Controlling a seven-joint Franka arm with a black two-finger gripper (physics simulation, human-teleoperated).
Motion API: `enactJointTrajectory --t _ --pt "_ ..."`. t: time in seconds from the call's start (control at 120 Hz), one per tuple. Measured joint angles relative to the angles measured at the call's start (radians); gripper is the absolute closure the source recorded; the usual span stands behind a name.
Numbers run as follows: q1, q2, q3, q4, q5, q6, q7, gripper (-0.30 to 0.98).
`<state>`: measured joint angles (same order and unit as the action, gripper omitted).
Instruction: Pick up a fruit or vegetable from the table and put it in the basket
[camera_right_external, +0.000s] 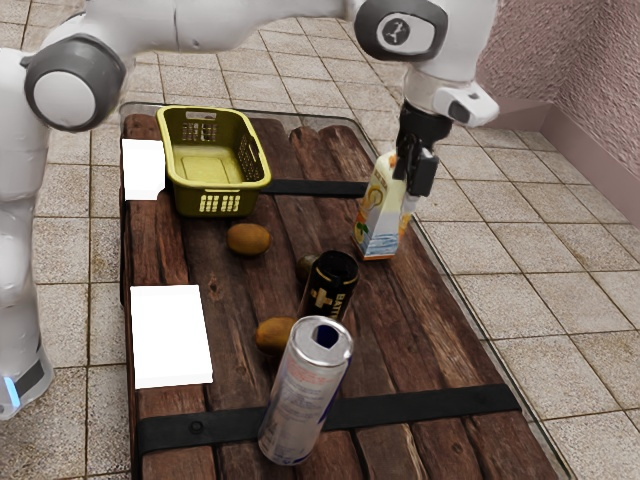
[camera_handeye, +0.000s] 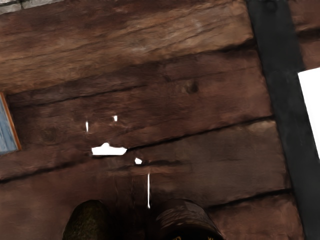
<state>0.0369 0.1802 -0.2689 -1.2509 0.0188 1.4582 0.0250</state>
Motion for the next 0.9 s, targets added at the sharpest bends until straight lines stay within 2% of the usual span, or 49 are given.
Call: enactJointTrajectory --t 0.058,0.15,0.275,0.533,0.583,0.667,0.725,0.817,0.9 --pt "-0.008 0.008 -0.045 -0.01 0.006 0.009 -0.011 0.0" --pt "0.004 0.014 -0.068 -0.022 0.016 0.022 -0.026 0.0" --pt "0.003 0.013 -0.177 -0.056 0.025 0.036 -0.042 0.0" --pt "0.006 0.003 -0.233 -0.107 0.028 0.05 -0.069 0.0" --pt "0.013 -0.086 -0.226 -0.223 0.022 0.058 -0.072 0.0" --pt "-0.039 -0.277 -0.132 -0.449 -0.007 0.069 -0.073 0.0" --pt "-0.01 -0.425 -0.091 -0.598 -0.028 0.085 -0.067 0.0" --pt "0.011 -0.574 -0.071 -0.736 -0.067 0.124 -0.039 0.0" --pt "0.011 -0.623 -0.07 -0.788 -0.103 0.163 -0.008 0.0"
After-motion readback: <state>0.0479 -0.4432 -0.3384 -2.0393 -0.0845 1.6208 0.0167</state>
